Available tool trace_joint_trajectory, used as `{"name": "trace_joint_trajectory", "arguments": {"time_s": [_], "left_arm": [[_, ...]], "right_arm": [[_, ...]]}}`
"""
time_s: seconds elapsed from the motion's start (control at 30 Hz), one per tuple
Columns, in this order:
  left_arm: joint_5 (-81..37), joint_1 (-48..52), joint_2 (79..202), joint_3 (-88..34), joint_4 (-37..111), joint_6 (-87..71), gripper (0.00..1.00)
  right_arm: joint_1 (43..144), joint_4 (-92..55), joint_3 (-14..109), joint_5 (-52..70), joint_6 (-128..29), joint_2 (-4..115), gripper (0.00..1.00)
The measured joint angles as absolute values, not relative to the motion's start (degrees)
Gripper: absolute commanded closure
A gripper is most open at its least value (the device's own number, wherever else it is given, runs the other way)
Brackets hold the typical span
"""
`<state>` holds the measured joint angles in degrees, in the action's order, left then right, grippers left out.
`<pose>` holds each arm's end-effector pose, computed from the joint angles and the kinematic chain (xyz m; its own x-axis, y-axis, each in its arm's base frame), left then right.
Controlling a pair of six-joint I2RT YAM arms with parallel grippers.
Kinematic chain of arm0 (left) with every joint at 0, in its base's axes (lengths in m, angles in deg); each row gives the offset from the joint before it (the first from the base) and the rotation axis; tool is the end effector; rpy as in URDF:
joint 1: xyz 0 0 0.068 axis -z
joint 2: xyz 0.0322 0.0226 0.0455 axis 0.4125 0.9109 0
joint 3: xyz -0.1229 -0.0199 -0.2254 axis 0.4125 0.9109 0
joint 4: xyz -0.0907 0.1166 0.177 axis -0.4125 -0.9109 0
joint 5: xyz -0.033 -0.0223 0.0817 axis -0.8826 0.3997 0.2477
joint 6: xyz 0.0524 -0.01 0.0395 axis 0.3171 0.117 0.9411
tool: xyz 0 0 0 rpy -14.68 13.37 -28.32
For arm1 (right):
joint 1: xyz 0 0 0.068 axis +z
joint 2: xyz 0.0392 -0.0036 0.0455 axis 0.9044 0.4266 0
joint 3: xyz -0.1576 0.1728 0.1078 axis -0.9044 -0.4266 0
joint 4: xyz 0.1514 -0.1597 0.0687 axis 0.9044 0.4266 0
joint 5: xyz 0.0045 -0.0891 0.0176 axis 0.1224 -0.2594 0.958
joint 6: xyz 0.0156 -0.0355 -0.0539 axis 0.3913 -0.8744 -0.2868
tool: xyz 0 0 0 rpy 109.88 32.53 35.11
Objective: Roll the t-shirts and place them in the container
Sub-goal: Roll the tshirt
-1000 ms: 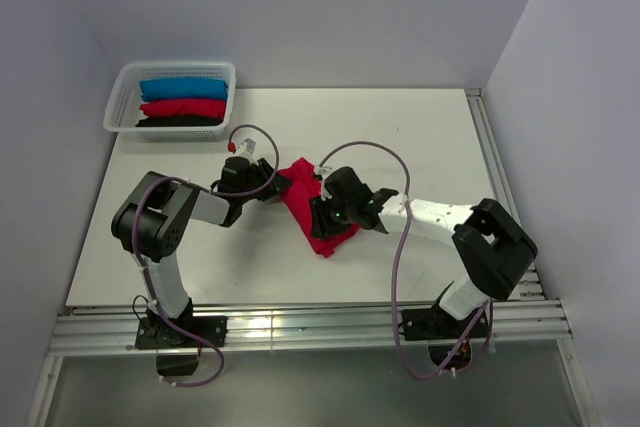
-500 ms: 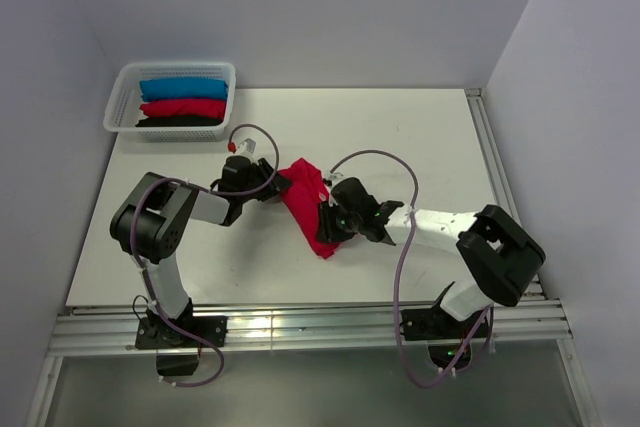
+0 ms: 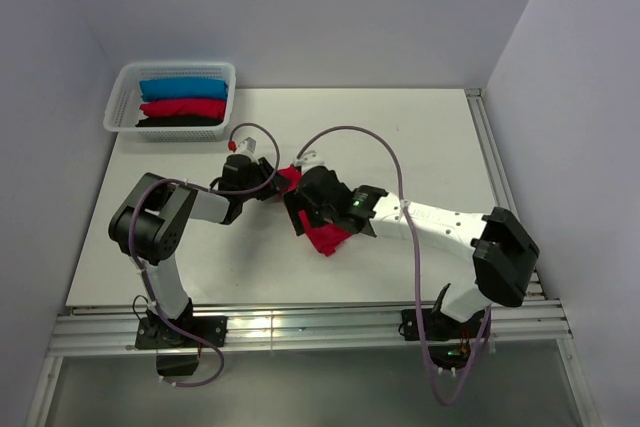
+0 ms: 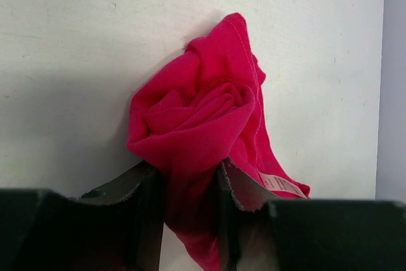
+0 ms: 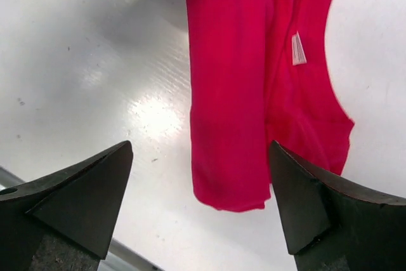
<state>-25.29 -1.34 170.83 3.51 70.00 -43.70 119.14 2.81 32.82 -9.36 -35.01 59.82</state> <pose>0.3126 -0.1444 0.1290 -0.7003 -0.4893 -0.5198 0.0405 0.6997 -0.7133 0.1853 0.2422 0.2361 -0.6561 -0.3062 -0.6897 -0.5253 0.8416 0.1261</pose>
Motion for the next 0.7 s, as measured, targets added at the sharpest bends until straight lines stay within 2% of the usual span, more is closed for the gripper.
{"name": "trace_joint_trajectory", "arguments": {"time_s": [0.4,0.7], "left_arm": [[-25.5,-1.3,170.8,2.2,67.6,-43.3,0.93],[-25.9,-1.3,170.8,1.9,67.0,-43.3,0.93]], "right_arm": [[127.0,1.5,37.0,-25.8,-43.6,74.9,0.08],[130.4,-0.3,42.5,-35.1,-48.5,82.7,0.15]]}}
